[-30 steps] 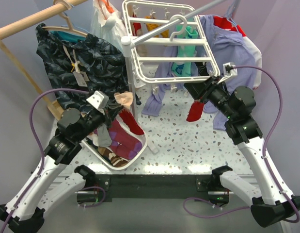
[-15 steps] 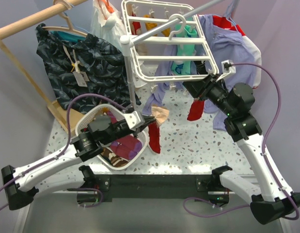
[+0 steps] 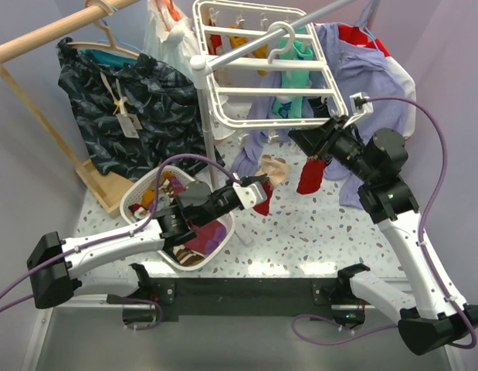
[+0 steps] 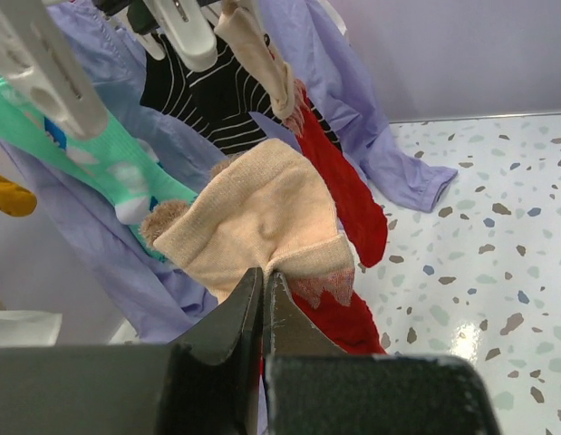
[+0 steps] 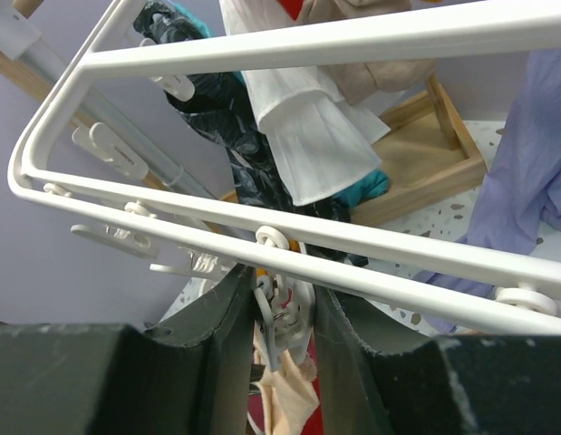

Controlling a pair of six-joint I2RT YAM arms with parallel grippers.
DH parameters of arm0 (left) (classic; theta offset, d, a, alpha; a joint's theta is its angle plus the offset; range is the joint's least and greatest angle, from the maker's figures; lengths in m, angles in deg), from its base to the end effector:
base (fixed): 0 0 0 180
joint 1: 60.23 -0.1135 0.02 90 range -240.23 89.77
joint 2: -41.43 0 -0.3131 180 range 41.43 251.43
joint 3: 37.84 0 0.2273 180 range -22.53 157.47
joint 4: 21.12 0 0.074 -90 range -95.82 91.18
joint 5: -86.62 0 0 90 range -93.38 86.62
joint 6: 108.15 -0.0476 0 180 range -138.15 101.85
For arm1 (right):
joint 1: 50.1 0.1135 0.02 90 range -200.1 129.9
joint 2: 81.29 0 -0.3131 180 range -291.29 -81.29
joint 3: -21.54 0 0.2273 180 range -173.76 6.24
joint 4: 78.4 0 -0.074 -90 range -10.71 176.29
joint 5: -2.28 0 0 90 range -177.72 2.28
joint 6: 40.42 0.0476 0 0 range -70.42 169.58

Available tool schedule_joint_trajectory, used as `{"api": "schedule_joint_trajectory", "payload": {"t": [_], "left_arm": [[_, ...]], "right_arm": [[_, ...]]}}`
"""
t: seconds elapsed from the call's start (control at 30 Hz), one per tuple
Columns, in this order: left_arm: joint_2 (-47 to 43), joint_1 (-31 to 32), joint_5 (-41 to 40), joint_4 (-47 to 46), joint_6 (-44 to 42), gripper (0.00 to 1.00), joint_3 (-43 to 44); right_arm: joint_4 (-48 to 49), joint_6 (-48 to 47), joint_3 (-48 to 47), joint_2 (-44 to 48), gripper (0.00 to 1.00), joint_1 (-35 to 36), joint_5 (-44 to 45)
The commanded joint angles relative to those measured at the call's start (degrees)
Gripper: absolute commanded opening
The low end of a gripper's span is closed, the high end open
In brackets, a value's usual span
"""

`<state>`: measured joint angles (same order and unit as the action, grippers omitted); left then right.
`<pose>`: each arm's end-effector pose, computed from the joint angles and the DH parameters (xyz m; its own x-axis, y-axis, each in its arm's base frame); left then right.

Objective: Clip the socks to the hanger
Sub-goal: Clamp the sock onto the hanger.

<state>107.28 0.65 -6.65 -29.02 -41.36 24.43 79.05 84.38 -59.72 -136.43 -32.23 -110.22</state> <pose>0.1191 -0.2083 0.3942 0.3665 0.1506 -0.9181 0.7617 0.5181 0.3890 0.1494 0.0673 0.4778 -0.3206 0.4506 -0.8332 -0.5651 0.6149 0.5500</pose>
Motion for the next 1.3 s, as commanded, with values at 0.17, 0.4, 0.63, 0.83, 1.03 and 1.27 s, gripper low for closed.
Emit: {"api": "schedule_joint_trajectory", "payload": {"t": [0.17,0.4,0.63,0.83,1.03,1.27], "left_arm": [[3.6,0.3,2.0,-9.2,-0.4,0.00,5.2],[5.5,0.2,2.7,-9.7,-0.5,0.00,7.8],[6.9,0.2,2.7,-9.1,-0.7,0.00,9.0],[7.6,0.2,2.7,-8.4,-0.7,0.00,9.1],[7.6,0.2,2.9,-7.5,-0.4,0.00,8.8],[7.7,0.2,2.4,-7.4,0.5,0.00,8.1]], "right_arm": [[1.4,-3.3,-0.8,-1.3,0.09,0.0,-6.5],[2.1,-3.6,-0.1,-1.6,0.09,0.1,-7.3],[2.1,-3.9,0.1,-1.4,0.09,0.1,-8.4],[1.4,-4.5,-0.7,-1.1,0.09,0.0,-7.6],[1.4,-4.6,-0.9,-0.9,0.08,0.0,-7.1],[1.2,-4.7,-0.8,-0.3,0.08,0.0,-5.8]]}}
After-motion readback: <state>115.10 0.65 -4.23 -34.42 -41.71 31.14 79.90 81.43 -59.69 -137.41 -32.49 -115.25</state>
